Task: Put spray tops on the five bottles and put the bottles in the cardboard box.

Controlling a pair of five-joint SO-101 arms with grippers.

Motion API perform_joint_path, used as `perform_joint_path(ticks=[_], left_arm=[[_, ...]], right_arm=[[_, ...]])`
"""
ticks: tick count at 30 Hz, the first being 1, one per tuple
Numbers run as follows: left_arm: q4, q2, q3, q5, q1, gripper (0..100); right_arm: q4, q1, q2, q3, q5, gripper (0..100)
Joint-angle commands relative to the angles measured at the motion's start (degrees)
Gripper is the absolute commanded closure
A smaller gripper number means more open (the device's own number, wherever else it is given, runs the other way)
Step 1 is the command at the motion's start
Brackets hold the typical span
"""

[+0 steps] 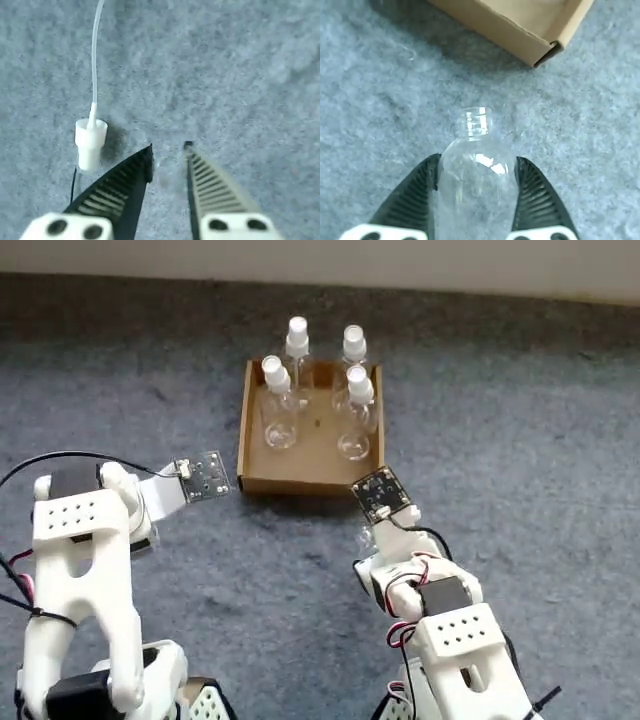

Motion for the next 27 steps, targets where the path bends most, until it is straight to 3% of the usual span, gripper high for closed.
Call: perform_joint_path(ticks=[1, 6, 12, 15, 20, 27], left_arm=[[-1.7, -1.9, -1.0, 4.9, -1.9, 73], [-0.4, -1.9, -8.2, 18.3, -6.2, 79], [-0.4, -1.2, -15.9, 56.8, -13.0, 80], [-1.0, 0.0, -15.3, 69.3, -12.0, 80], [-8.6, 9.4, -15.8, 88.6, -8.3, 79], [-12.3, 26.2, -26.2, 105.8, -1.9, 79]], right_arm=[[-1.1, 0.7, -0.9, -0.7, -0.7, 99.4], [-1.1, 0.7, -0.9, -0.6, -0.7, 99.4], [-1.1, 0.7, -0.9, -0.7, -0.7, 99.4], [-1.1, 0.6, -0.9, -0.6, -0.8, 99.4], [-1.1, 0.6, -0.9, -0.6, -1.0, 99.4], [-1.1, 0.5, -0.9, -0.6, -1.0, 99.4]])
